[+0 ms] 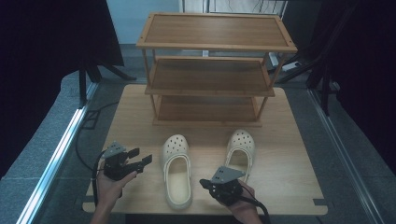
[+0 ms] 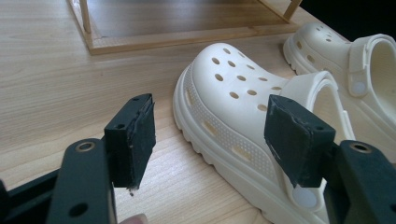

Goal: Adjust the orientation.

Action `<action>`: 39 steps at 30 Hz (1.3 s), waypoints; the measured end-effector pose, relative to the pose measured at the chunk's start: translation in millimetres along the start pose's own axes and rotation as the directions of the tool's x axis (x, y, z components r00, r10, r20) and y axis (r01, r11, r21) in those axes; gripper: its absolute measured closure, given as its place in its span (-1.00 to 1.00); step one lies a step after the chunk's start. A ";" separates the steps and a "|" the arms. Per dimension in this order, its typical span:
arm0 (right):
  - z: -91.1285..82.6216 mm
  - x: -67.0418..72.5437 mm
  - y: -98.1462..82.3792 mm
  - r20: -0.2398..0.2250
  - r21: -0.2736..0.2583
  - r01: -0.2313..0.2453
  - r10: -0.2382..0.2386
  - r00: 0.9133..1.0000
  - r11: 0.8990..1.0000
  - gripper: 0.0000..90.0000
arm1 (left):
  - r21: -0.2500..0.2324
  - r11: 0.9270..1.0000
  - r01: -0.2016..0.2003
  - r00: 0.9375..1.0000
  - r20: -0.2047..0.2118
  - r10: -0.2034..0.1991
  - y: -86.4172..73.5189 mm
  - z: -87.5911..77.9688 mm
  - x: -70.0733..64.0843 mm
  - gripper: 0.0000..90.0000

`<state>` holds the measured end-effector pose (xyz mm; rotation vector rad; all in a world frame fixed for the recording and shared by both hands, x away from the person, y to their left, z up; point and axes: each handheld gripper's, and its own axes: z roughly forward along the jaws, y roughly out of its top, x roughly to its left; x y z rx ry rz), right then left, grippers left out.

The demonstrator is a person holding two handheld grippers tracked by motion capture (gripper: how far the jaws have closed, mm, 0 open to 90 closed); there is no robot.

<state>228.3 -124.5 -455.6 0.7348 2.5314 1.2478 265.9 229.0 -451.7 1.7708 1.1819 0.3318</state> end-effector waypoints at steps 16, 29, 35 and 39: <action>39.4 22.3 -4.9 0.039 0.159 0.023 -0.030 0.999 0.987 0.99 | 0.005 1.000 0.012 1.000 0.003 -0.013 -1.1 -1.0 3.5 -0.24; 60.0 34.1 4.2 -0.032 0.110 0.001 0.002 0.999 0.994 0.99 | 0.007 1.000 0.005 1.000 0.009 -0.005 -0.8 -1.4 0.9 -0.25; 47.3 25.3 5.5 -0.009 0.059 -0.021 0.021 1.000 0.998 0.96 | 0.013 1.000 0.018 1.000 0.014 -0.018 -1.5 0.3 -0.9 -0.25; 24.7 5.0 6.4 0.023 0.000 -0.070 0.070 0.997 0.998 0.90 | 0.022 1.000 0.009 1.000 0.012 -0.009 -2.5 1.0 -11.0 -0.26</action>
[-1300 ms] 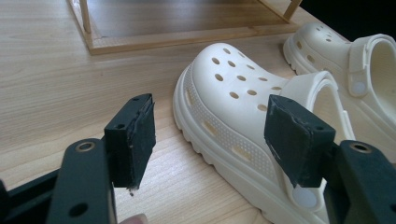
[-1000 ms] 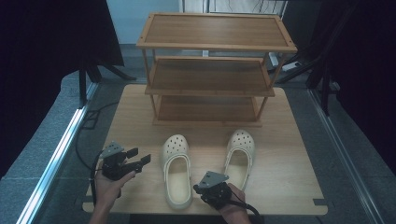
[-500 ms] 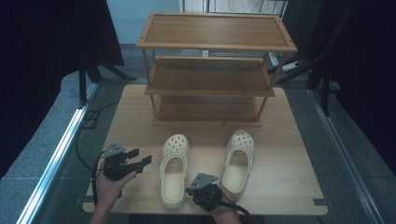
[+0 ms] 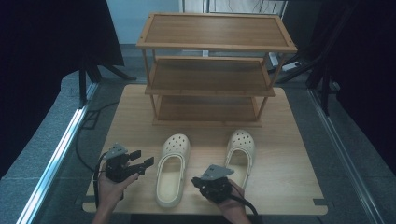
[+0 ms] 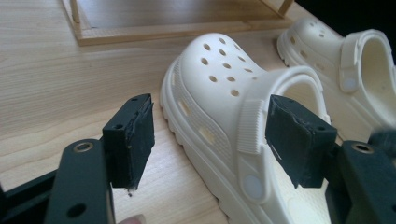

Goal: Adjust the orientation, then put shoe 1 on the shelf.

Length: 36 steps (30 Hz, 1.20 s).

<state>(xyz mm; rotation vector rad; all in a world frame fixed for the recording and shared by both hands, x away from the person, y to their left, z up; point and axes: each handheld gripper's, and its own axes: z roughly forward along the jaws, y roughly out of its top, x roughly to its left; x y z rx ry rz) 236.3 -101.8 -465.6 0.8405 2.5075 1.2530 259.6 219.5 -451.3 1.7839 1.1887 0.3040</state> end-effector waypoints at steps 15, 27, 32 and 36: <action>-45.8 -45.9 -8.3 0.080 -0.103 -0.080 0.089 0.993 0.991 0.76 | 0.114 0.993 -0.034 0.998 -0.057 0.040 -10.0 34.5 -33.3 -0.29; -43.9 -50.1 -10.5 0.084 -0.090 -0.100 0.108 0.991 0.991 0.74 | 0.158 0.986 -0.060 0.988 -0.131 0.081 -22.0 57.3 -35.0 0.29; -43.1 -48.2 -12.6 0.084 -0.081 -0.096 0.103 0.991 0.992 0.73 | 0.167 0.980 -0.109 0.971 -0.194 0.141 -19.3 55.6 -39.1 0.54; -47.0 -50.4 -12.2 0.090 -0.093 -0.102 0.110 0.990 0.990 0.73 | 0.181 0.977 -0.117 0.969 -0.196 0.152 -15.7 56.3 -36.5 0.62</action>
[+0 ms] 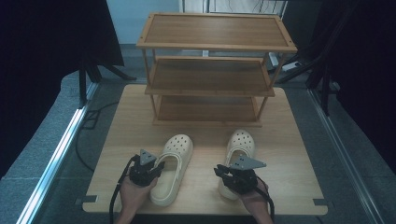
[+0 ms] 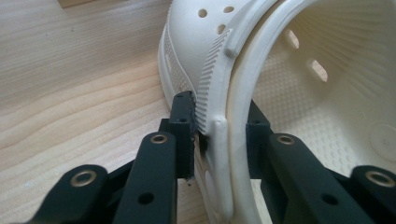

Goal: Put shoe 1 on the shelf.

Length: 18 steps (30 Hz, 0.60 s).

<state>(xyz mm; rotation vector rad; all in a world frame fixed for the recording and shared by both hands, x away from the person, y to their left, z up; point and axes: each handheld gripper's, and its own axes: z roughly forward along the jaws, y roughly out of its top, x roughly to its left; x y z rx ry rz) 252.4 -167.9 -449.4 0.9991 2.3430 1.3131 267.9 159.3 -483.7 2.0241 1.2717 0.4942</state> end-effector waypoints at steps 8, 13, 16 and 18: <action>-4.4 -3.8 0.3 0.013 -0.018 -0.014 0.015 1.000 1.000 0.73 | -0.016 1.000 -0.006 1.000 0.004 0.006 11.2 -1.2 6.9 0.68; -5.2 -5.7 0.4 0.014 -0.019 -0.017 0.017 1.000 1.000 0.73 | -0.022 1.000 -0.008 1.000 0.019 0.008 19.9 -0.9 7.3 0.69; -6.0 -7.1 0.2 0.016 -0.021 -0.022 0.022 1.000 1.000 0.73 | -0.042 0.999 0.010 0.999 0.030 -0.009 32.3 1.4 10.7 0.68; -6.6 -7.9 0.0 0.019 -0.024 -0.025 0.026 0.999 0.999 0.73 | -0.056 0.998 0.016 1.000 0.025 -0.014 40.3 4.2 12.3 0.68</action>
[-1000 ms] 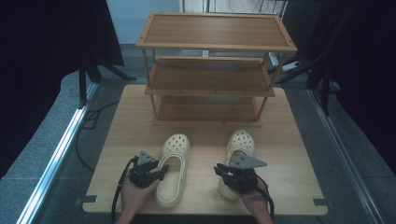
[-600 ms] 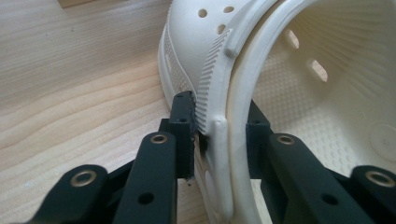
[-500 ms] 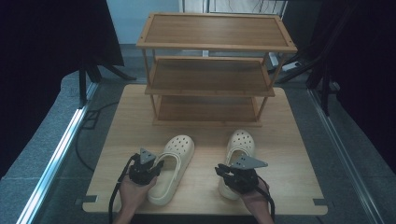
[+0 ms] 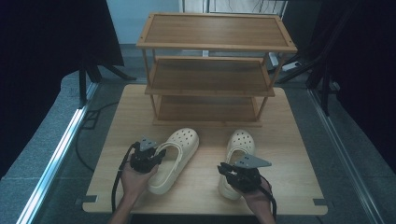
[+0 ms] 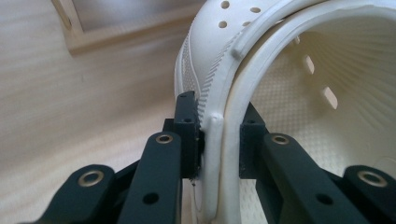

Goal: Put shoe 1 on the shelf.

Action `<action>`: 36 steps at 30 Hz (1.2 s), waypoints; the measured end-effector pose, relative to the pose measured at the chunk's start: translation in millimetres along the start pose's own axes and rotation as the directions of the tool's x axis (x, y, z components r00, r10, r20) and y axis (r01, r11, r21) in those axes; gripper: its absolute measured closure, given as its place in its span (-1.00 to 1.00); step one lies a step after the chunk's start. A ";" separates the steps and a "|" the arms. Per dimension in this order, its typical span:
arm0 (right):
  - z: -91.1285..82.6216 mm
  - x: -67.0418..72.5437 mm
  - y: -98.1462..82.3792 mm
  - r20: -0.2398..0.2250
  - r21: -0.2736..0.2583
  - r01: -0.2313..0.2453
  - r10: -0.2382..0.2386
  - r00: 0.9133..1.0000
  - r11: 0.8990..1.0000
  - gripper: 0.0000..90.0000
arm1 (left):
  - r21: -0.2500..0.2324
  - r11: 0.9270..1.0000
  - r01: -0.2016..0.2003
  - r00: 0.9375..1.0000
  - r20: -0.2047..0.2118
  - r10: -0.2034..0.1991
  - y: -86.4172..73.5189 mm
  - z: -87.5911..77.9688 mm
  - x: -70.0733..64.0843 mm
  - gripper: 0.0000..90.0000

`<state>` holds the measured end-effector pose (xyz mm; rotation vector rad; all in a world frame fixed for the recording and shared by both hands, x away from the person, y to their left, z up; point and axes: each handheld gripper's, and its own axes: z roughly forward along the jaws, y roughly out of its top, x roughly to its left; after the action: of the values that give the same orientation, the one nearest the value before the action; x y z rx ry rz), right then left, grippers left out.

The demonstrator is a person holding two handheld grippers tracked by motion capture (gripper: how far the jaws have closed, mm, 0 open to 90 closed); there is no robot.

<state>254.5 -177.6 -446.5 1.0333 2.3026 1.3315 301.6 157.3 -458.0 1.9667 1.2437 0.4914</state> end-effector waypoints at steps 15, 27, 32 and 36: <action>-0.7 -8.2 -2.8 0.007 0.002 -0.023 0.023 1.000 1.000 0.74 | -0.039 0.999 0.038 0.999 -0.003 -0.038 51.5 35.5 13.1 0.69; -0.5 -11.1 -4.4 0.006 0.003 -0.032 0.032 0.999 0.999 0.74 | -0.069 0.994 0.081 0.996 -0.040 -0.084 69.9 71.7 18.8 0.69; 2.1 -10.2 -5.4 0.002 0.008 -0.030 0.030 1.000 1.000 0.74 | -0.085 0.992 0.094 0.990 -0.095 -0.102 75.9 90.1 19.8 0.69; 4.1 -10.4 -6.5 -0.001 0.016 -0.031 0.031 1.000 0.999 0.74 | -0.089 0.990 0.111 0.987 -0.105 -0.120 79.7 104.8 20.7 0.69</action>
<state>261.3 -184.4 -455.1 1.0775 2.3108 1.3281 427.7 115.3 -467.0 1.8072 1.3758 0.5899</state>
